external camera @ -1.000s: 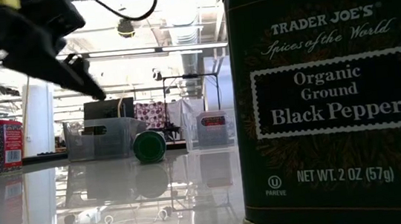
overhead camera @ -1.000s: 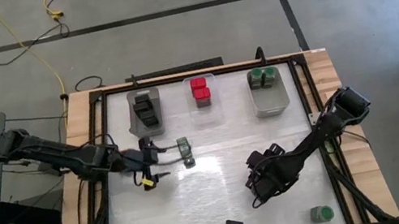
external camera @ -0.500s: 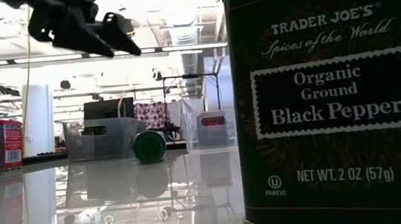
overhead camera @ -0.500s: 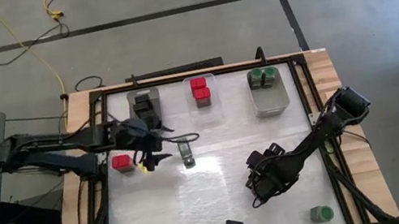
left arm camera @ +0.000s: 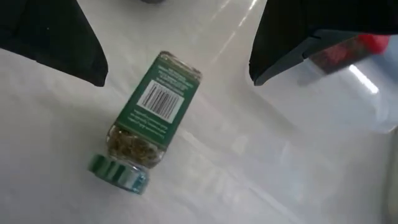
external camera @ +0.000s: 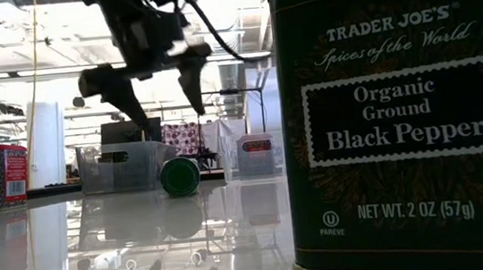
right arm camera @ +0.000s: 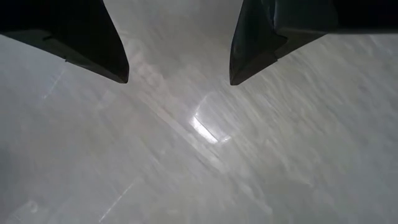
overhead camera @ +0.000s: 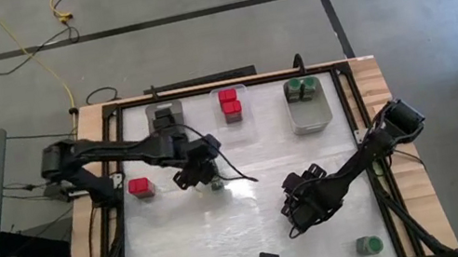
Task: Sort spices by type
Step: Put the green seasoning bottle into the gray bin
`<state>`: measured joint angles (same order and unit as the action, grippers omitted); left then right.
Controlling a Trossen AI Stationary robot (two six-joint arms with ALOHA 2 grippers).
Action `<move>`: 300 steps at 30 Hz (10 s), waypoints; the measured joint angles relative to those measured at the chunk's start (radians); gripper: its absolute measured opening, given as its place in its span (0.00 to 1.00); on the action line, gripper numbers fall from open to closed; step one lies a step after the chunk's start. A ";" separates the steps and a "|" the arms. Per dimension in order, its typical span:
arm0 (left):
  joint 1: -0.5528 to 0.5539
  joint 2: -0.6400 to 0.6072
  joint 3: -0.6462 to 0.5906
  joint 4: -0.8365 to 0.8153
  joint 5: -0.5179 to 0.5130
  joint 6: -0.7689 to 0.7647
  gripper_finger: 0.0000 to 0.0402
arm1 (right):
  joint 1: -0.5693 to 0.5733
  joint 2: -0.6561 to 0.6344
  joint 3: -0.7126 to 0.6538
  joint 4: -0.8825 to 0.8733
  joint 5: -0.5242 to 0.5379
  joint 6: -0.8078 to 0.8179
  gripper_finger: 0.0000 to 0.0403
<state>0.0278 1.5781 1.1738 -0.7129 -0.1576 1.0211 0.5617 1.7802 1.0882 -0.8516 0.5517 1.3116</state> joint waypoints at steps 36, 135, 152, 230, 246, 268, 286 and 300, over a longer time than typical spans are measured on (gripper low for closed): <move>0.044 0.322 0.082 -0.079 0.015 0.384 0.70 | 0.002 0.000 0.000 -0.002 0.022 -0.026 0.76; 0.124 -0.171 -0.358 0.626 0.588 -0.476 0.47 | -0.281 0.125 0.639 0.150 -0.075 -2.083 0.76; 0.117 -0.171 -0.358 0.622 0.584 -0.465 0.47 | -0.309 0.157 0.639 0.151 -0.036 -2.152 0.76; 0.059 -0.172 -0.357 0.602 0.450 -0.667 0.74 | -0.289 0.169 0.638 0.002 -0.105 -1.905 0.55; 0.023 -0.182 -0.357 0.544 0.495 -0.734 0.74 | -0.132 0.008 0.533 -0.319 0.004 -1.425 0.55; -0.016 -0.182 -0.358 0.542 0.472 -0.909 0.74 | -0.230 -0.567 0.180 -0.594 0.073 -0.890 0.55; -0.016 -0.182 -0.358 0.560 0.472 -0.903 0.74 | -1.057 -0.665 0.182 -0.467 -0.341 -1.634 0.55; -0.016 -0.182 -0.358 0.563 0.472 -0.912 0.74 | -1.271 -0.458 0.059 -0.363 -0.451 -1.988 0.55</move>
<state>0.0116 1.3964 0.8158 -0.1503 0.3148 0.1090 -0.7093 1.3223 1.1474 -1.2142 0.1005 -0.6766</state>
